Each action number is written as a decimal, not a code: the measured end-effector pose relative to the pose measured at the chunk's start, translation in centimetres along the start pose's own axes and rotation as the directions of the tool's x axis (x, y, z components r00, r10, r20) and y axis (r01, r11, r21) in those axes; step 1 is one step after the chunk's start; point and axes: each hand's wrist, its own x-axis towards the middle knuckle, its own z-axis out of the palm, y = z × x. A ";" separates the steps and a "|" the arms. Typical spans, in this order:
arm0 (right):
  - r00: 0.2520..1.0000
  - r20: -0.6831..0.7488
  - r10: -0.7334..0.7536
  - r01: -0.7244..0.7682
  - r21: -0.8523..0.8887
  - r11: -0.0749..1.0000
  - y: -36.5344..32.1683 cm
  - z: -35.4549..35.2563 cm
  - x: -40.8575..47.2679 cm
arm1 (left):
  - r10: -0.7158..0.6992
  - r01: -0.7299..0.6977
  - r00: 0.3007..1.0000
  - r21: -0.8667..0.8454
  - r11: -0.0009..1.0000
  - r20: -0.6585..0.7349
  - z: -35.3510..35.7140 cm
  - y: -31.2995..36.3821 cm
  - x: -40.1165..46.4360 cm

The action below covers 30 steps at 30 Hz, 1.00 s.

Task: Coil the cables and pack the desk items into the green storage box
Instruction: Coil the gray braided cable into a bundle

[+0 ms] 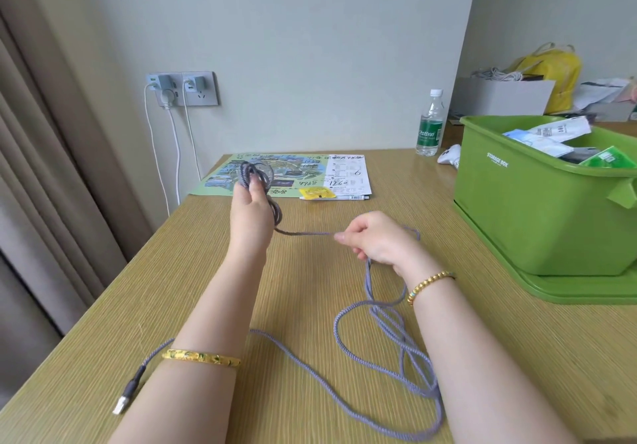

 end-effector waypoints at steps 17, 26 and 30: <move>0.944 -0.052 -0.326 0.284 0.631 0.722 -1.0 -0.7 -0.8 | 0.029 -0.383 0.729 0.372 0.846 0.684 0.3 -0.6 -1.7; 0.946 -0.097 -0.310 0.293 0.665 0.687 -0.6 -0.8 -0.3 | 0.048 -0.235 0.718 0.176 0.956 0.695 0.9 0.5 -3.1; 0.955 -0.085 -0.286 0.286 0.525 0.802 -0.7 -0.8 -0.3 | 0.084 -0.201 0.812 0.141 0.969 0.577 0.6 0.6 -2.6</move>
